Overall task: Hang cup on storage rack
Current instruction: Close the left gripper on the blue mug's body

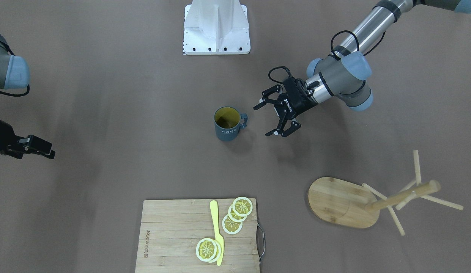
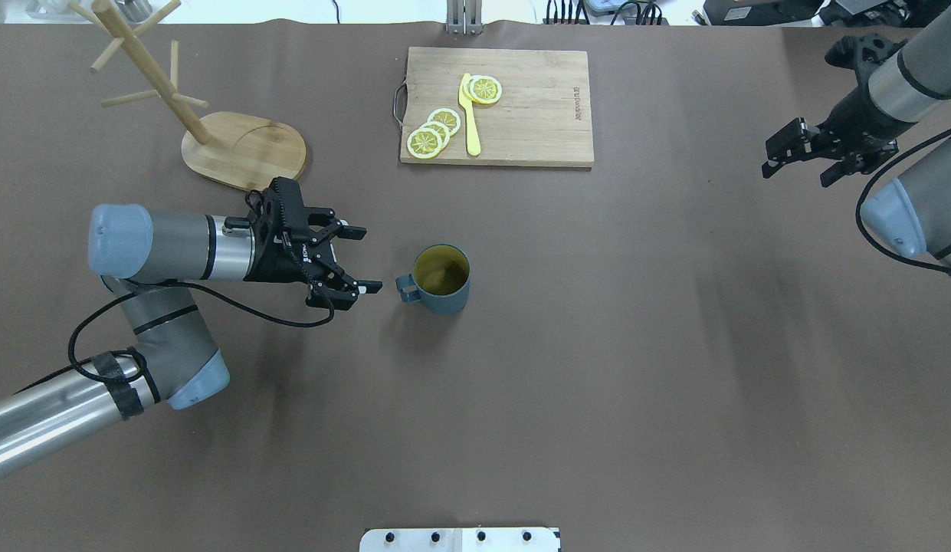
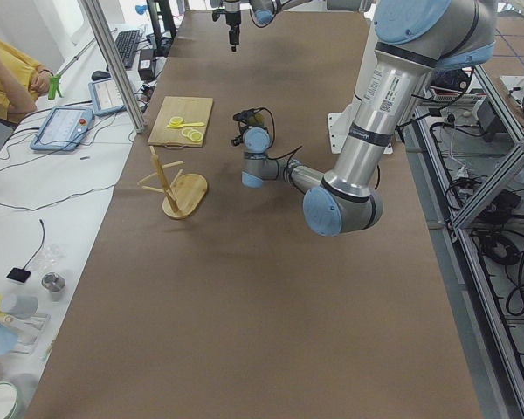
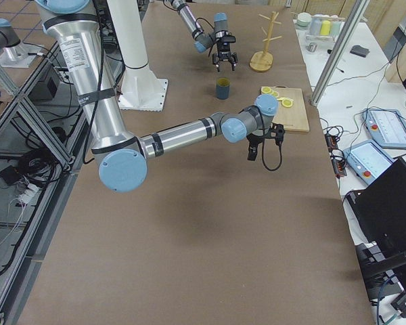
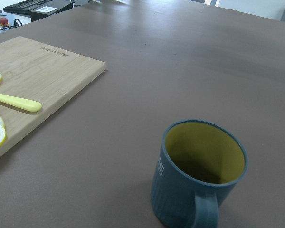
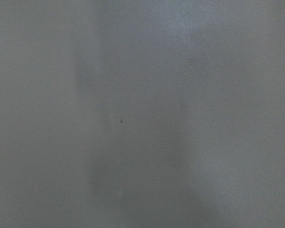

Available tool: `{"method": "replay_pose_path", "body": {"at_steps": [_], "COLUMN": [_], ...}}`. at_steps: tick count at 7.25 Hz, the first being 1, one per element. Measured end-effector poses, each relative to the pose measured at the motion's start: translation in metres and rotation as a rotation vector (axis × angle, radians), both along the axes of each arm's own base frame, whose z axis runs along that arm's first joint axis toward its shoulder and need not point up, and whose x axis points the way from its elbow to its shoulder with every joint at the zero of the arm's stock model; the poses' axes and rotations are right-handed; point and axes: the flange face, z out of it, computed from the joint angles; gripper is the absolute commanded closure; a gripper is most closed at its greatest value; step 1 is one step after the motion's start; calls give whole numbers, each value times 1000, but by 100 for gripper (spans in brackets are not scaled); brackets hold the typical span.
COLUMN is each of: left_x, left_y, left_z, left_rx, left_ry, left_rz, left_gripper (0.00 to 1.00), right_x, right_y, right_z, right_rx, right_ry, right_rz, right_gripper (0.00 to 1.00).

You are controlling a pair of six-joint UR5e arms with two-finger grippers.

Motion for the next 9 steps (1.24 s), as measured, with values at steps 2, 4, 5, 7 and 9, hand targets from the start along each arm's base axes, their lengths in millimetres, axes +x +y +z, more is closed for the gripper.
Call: {"method": "replay_pose_path", "body": {"at_steps": [2, 4, 5, 7, 9], "left_x": [22, 40, 45, 52, 63], "left_y": [18, 30, 32, 33, 35], "left_z": [4, 9, 10, 11, 9], "left_rx": [10, 2, 0, 4, 2], "left_ry": [14, 21, 20, 30, 33], "left_rz": [-31, -72, -76, -75, -84], "left_gripper": [3, 3, 3, 11, 26], "right_x": [0, 0, 0, 0, 0], "right_y": [-1, 0, 0, 0, 0], "right_z": [7, 9, 10, 11, 12], "right_rx": [-11, -15, -16, -18, -21], "right_ry": [5, 7, 8, 9, 10], "right_rz": [0, 0, 0, 0, 1], "right_gripper": [0, 0, 0, 0, 0]}}
